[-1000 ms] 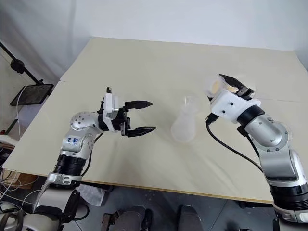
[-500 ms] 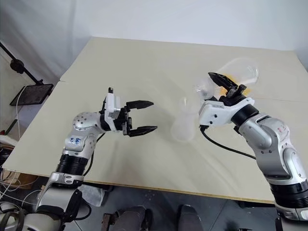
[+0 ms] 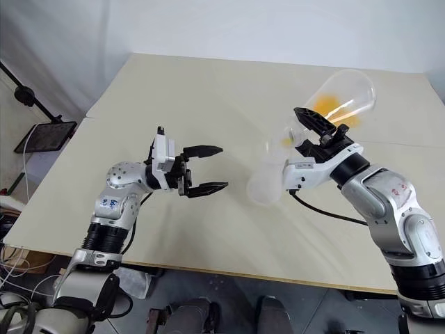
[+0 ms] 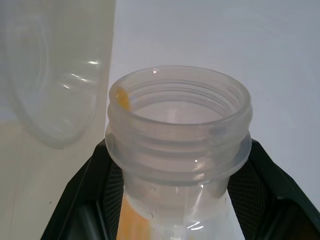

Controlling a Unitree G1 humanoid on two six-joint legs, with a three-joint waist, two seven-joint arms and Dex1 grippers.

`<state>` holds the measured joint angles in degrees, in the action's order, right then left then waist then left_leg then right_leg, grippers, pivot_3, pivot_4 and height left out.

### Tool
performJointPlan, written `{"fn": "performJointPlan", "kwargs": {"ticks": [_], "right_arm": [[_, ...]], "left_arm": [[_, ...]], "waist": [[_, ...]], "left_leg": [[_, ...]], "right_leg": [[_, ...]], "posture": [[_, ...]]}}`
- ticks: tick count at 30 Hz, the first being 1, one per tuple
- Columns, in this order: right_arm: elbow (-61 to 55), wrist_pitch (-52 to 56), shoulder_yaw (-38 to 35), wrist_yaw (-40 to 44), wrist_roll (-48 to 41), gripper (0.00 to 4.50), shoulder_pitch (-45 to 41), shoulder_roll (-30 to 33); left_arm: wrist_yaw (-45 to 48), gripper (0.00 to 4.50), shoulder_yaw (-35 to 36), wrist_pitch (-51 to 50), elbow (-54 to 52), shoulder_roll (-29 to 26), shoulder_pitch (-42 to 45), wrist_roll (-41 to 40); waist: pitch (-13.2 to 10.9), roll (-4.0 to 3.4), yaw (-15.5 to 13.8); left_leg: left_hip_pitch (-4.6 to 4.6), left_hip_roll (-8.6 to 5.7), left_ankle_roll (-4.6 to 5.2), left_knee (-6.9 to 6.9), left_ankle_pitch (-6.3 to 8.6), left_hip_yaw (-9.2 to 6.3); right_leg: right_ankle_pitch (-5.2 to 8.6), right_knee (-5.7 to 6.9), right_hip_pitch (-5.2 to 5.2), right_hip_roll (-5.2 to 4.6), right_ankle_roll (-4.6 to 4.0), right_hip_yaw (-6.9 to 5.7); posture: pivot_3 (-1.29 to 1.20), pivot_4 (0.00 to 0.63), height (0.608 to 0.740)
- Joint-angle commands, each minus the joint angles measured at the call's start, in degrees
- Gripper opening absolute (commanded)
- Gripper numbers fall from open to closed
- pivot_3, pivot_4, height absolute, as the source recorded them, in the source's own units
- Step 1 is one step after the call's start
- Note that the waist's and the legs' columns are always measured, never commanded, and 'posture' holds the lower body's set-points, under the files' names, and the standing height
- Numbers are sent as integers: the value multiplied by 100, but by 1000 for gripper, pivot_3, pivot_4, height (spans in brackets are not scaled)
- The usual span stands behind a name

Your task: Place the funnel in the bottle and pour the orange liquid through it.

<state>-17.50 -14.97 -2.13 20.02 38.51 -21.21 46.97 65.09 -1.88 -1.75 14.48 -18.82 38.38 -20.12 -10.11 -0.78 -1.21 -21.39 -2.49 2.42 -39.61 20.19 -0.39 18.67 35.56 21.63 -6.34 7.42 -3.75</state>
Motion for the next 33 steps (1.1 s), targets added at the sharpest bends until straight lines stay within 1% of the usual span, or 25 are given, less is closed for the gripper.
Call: {"fn": "performJointPlan", "kwargs": {"ticks": [1, 8, 17, 33], "right_arm": [[-70, -167, -80, -179, 119, 2424, -61, 112], [-11, -302, -141, -353, 418, 2424, -54, 90], [26, -328, -186, -478, 571, 2424, -71, 108], [23, -324, -247, -489, 609, 2424, -142, 211]], "left_arm": [[-28, 4500, 11, 136, -10, 9, 172, -17], [-32, 4500, 15, 150, 1, 3, 194, -20], [-32, 4500, 11, 158, 4, 1, 204, -17], [-49, 4500, 12, 177, 0, 34, 192, -25]], "waist": [[0, 0, 0], [0, 0, 4], [0, 0, 5], [0, 0, 4]], "left_leg": [[0, 0, 0, 0, 0, 0], [0, 1, -1, 0, -1, 2], [0, 1, -1, 0, -1, 2], [0, 1, -1, -1, -1, 2]], "right_leg": [[0, 0, 0, 0, 0, 0], [0, 1, 0, 1, 0, -3], [0, 1, 0, 1, 0, -4], [0, 2, 0, 2, 0, -7]], "posture": [[0, 150, 740], [0, 150, 740], [0, 150, 740], [0, 150, 740]]}}
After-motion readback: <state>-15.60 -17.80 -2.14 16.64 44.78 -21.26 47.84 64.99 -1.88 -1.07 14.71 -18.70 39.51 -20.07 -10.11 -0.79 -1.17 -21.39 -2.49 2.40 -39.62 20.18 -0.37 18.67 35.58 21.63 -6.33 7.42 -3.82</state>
